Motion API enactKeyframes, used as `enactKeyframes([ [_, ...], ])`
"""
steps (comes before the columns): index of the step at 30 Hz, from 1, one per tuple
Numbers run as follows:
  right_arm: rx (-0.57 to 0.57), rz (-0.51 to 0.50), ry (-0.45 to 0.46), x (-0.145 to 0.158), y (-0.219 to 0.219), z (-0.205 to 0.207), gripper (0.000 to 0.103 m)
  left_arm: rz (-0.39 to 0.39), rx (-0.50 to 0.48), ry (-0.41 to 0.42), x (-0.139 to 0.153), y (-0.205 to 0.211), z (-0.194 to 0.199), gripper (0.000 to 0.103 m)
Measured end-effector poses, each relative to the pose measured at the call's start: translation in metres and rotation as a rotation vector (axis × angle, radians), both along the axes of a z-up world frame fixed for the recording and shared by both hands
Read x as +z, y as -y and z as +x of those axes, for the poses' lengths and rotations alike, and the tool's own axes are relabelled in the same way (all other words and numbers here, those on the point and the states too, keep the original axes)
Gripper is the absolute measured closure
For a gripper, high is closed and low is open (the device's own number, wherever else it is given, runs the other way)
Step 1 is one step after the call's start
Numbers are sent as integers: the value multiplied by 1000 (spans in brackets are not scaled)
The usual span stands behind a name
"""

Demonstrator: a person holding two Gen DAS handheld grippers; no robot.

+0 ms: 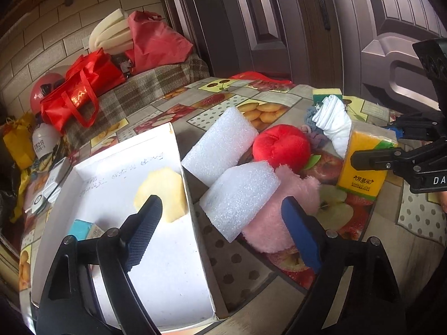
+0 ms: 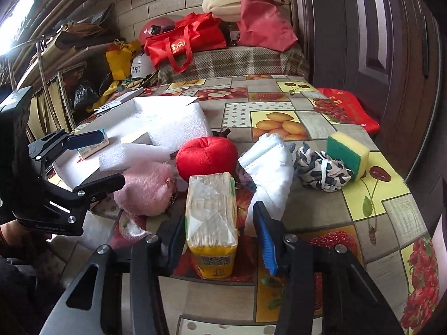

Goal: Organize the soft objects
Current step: 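Reach the left tool to a white foam block while the right tool grasps the yellow tissue pack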

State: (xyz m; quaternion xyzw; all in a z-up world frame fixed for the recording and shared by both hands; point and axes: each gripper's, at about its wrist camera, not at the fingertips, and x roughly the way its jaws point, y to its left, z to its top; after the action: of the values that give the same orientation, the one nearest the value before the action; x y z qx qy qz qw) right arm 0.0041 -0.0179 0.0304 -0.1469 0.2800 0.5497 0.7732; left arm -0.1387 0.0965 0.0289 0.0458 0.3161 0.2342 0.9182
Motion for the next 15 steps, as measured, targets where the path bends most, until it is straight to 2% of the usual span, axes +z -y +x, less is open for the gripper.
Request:
enactKeyframes([
  [3,-10,14,-29,-3,6,5,57,1,3,2,2,-2,5,21],
  [5,-6,15,-38,-4,7,5,57,3,-6,-4,4,-2,10,27],
  [9,9,10,-43,-4,6,3,58,22,-23,-23,6,3,19,28],
  [11,15,2,-61,-6,5,5,65,11,-20,-35,5,1,25,39],
  [13,16,-11,-103,-10,4,9,70,-26,-8,-34,5,-5,27,71],
  [15,7,5,-128,-11,7,13,77,-36,-4,-23,7,-7,27,72],
])
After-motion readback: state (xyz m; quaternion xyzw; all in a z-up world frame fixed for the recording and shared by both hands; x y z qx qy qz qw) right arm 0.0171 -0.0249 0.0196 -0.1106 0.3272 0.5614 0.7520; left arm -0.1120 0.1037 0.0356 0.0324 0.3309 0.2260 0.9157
